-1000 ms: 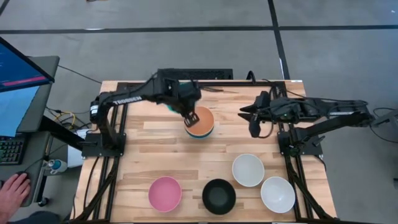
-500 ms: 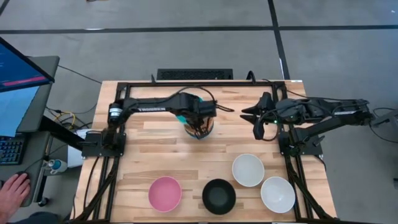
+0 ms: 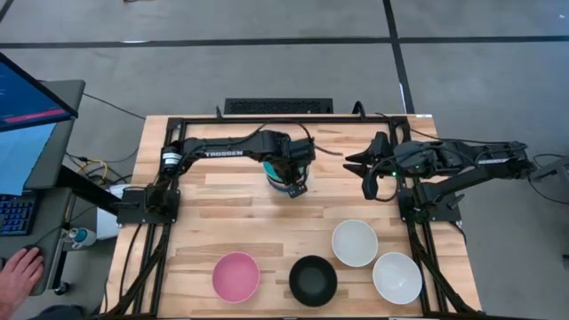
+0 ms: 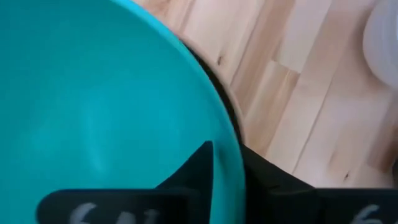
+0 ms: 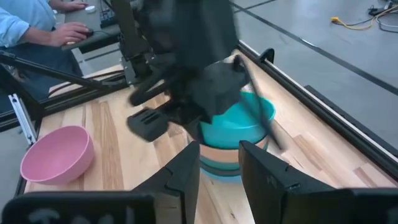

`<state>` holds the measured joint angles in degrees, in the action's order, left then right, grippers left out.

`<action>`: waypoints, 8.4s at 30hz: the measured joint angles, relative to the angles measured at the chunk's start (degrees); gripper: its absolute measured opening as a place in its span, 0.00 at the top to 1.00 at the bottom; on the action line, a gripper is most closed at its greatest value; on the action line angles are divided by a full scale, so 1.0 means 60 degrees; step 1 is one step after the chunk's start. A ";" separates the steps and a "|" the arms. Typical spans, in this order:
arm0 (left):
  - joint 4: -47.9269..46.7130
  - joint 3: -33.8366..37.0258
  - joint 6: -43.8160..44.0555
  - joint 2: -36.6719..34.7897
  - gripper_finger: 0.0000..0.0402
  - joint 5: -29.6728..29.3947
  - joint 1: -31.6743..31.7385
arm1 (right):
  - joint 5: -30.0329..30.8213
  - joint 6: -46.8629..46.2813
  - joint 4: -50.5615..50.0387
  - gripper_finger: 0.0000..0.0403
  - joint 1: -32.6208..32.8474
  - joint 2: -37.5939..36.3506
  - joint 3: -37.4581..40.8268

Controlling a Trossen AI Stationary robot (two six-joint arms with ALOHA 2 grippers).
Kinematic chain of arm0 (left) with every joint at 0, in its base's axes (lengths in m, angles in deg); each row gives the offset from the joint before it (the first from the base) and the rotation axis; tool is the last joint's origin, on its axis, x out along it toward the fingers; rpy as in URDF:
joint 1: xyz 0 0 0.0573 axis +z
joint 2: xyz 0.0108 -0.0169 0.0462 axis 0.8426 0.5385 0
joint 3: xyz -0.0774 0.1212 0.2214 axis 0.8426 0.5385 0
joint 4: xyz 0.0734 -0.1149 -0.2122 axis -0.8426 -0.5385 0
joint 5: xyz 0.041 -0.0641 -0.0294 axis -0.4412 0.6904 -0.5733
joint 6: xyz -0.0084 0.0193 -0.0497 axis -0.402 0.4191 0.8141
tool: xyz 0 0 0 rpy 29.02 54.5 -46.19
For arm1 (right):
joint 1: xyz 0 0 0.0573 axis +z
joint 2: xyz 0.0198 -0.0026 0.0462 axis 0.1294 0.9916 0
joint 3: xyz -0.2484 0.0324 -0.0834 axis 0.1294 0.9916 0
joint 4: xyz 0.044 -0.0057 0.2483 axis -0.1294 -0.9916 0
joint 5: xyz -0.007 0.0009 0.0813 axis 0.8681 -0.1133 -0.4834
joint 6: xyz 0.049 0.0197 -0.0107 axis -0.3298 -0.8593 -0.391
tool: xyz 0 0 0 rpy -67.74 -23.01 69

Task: Nest bowls inside each other
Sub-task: Stack the light blue bowl on top of the orange bowl, then stack the gray bowl on top of the light blue bowl

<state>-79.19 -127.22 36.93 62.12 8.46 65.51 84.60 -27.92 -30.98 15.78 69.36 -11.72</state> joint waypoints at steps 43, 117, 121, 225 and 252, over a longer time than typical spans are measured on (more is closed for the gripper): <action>0.0413 -0.3049 0.0644 -0.0923 0.81 -0.0058 -0.2212 | -0.3655 -0.2210 -0.3004 0.67 0.1472 0.3430 0.0000; -0.2305 -0.3049 -0.2234 -0.2336 0.81 -0.0469 -0.0408 | 0.0017 -0.3063 -0.7513 0.99 0.0396 0.3699 -0.6093; -0.2209 -0.3049 -0.3286 -0.2336 0.82 0.1438 0.0154 | 0.0039 -0.1765 -0.7210 0.99 -0.0196 0.4302 -0.6618; -0.2735 -0.3048 -0.7993 -0.3090 0.99 0.6993 0.4667 | -0.3741 0.3645 -0.7021 0.69 -0.3512 1.0637 -1.0336; -0.2731 -0.3049 -0.8051 -0.3090 0.99 0.7047 0.4667 | -0.2801 0.2398 -0.6882 0.93 -0.3471 1.1438 -1.0218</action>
<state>-95.58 -145.51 -11.37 43.58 50.74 93.52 67.79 -13.53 -72.27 -5.05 137.99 -73.03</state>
